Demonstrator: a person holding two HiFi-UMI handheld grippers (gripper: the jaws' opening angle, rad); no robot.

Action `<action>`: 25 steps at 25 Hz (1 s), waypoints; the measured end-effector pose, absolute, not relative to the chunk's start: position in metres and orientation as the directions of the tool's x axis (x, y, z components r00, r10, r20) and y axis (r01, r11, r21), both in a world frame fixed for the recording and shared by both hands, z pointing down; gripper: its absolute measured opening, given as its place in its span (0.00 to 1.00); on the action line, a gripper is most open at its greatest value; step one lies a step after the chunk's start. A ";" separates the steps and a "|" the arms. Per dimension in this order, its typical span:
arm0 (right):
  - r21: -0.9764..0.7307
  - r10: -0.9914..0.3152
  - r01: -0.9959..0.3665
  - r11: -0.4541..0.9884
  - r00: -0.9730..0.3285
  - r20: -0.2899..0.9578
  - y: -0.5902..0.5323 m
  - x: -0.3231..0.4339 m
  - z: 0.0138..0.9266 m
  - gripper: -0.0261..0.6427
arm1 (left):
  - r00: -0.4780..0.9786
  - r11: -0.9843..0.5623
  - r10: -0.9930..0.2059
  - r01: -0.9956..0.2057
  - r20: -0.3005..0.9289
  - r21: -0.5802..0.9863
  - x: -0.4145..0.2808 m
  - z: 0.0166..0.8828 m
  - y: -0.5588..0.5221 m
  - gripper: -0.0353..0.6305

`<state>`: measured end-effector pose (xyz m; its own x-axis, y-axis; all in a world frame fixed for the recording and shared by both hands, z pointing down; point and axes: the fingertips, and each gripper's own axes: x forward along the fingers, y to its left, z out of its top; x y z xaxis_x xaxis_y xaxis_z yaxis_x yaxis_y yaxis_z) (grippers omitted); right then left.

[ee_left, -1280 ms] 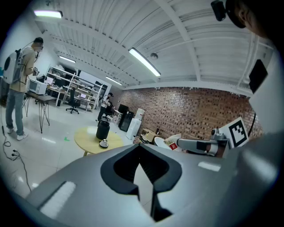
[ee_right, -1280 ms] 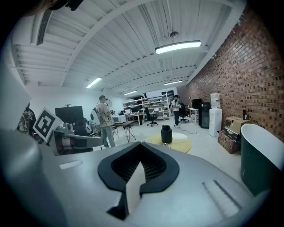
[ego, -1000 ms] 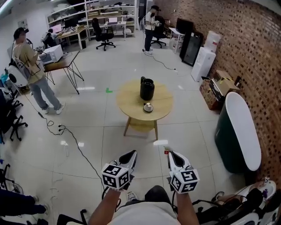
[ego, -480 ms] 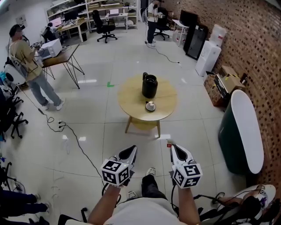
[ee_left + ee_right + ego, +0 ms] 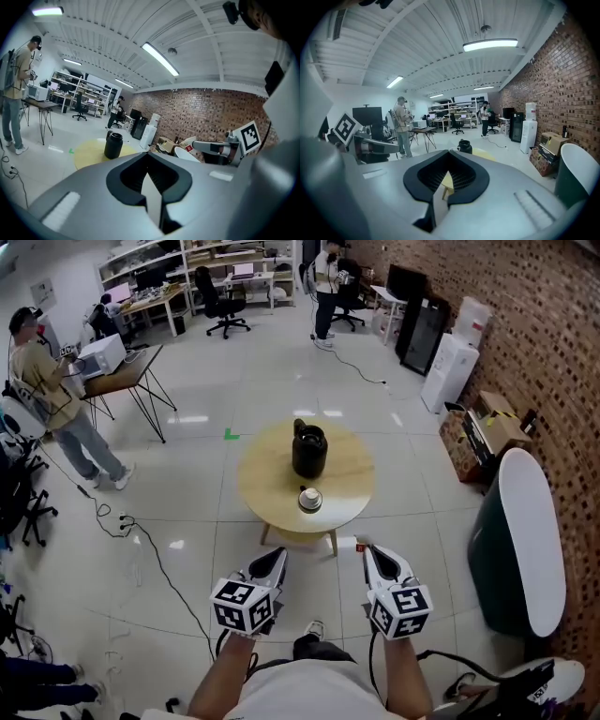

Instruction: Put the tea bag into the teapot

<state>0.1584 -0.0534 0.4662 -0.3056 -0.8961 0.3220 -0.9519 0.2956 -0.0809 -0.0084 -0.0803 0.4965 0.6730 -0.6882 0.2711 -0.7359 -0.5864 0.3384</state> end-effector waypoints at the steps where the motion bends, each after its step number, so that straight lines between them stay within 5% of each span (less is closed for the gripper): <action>1: -0.075 -0.894 -0.950 0.302 -0.310 0.324 -0.062 0.164 0.466 0.04 | 0.668 -0.582 -0.694 -0.740 0.270 0.336 -0.004 0.496 -0.089 0.07; 25: 0.033 -0.864 -0.920 0.392 -0.355 0.357 -0.256 0.175 0.465 0.04 | 0.631 -0.537 -0.710 -0.773 0.314 0.338 0.009 0.510 -0.237 0.07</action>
